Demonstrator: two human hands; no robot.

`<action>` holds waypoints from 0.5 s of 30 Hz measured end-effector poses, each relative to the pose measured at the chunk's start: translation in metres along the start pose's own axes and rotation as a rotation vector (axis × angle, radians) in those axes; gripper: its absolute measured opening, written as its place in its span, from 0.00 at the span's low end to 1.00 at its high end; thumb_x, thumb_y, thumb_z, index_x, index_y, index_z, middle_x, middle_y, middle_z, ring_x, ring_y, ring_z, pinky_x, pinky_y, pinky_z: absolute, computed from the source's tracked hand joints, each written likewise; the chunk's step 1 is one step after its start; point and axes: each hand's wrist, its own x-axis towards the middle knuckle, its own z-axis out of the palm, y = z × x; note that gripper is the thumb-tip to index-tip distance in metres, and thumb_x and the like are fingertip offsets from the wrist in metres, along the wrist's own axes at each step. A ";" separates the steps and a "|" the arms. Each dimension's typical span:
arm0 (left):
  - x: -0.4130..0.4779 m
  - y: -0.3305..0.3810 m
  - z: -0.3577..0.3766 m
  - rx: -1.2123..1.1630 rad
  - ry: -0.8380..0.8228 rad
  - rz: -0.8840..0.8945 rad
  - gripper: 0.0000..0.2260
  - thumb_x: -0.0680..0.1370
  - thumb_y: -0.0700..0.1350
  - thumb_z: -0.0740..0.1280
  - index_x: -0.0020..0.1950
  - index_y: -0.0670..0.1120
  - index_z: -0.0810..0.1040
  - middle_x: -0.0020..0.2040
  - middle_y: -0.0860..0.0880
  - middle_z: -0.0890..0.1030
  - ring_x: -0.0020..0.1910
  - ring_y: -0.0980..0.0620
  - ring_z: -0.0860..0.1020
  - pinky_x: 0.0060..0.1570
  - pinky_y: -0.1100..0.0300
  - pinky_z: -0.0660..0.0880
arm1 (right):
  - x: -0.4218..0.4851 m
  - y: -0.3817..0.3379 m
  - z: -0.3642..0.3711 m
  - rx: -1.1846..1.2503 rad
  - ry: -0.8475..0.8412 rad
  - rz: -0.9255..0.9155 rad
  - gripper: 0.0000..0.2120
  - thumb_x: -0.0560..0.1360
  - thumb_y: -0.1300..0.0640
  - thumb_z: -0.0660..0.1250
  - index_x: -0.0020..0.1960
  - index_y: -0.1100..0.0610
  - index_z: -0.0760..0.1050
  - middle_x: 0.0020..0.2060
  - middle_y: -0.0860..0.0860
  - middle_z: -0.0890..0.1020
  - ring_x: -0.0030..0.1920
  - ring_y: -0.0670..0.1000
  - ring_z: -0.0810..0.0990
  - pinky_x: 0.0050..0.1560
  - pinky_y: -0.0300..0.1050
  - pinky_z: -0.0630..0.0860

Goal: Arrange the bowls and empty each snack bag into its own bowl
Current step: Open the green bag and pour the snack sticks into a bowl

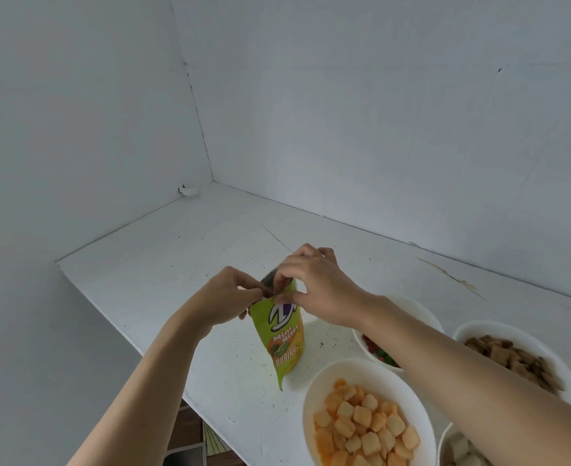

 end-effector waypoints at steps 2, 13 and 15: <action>0.003 0.004 0.003 -0.024 0.013 0.028 0.11 0.78 0.42 0.69 0.42 0.54 0.89 0.39 0.48 0.86 0.32 0.53 0.73 0.38 0.59 0.72 | -0.002 0.000 -0.004 -0.028 0.004 -0.003 0.06 0.75 0.46 0.73 0.49 0.47 0.81 0.49 0.40 0.82 0.58 0.44 0.67 0.64 0.52 0.60; 0.020 0.008 0.009 0.000 0.286 0.117 0.14 0.74 0.34 0.67 0.43 0.51 0.89 0.47 0.52 0.85 0.40 0.52 0.79 0.35 0.61 0.74 | -0.016 -0.001 -0.012 -0.067 -0.087 0.148 0.07 0.77 0.45 0.69 0.46 0.45 0.73 0.46 0.45 0.73 0.54 0.51 0.67 0.59 0.51 0.65; 0.018 0.014 0.011 -0.102 0.281 0.110 0.14 0.76 0.35 0.67 0.42 0.51 0.89 0.45 0.51 0.85 0.38 0.53 0.79 0.33 0.63 0.74 | -0.019 -0.001 -0.016 -0.095 -0.053 0.073 0.06 0.77 0.45 0.70 0.45 0.45 0.75 0.42 0.38 0.73 0.53 0.47 0.67 0.57 0.52 0.63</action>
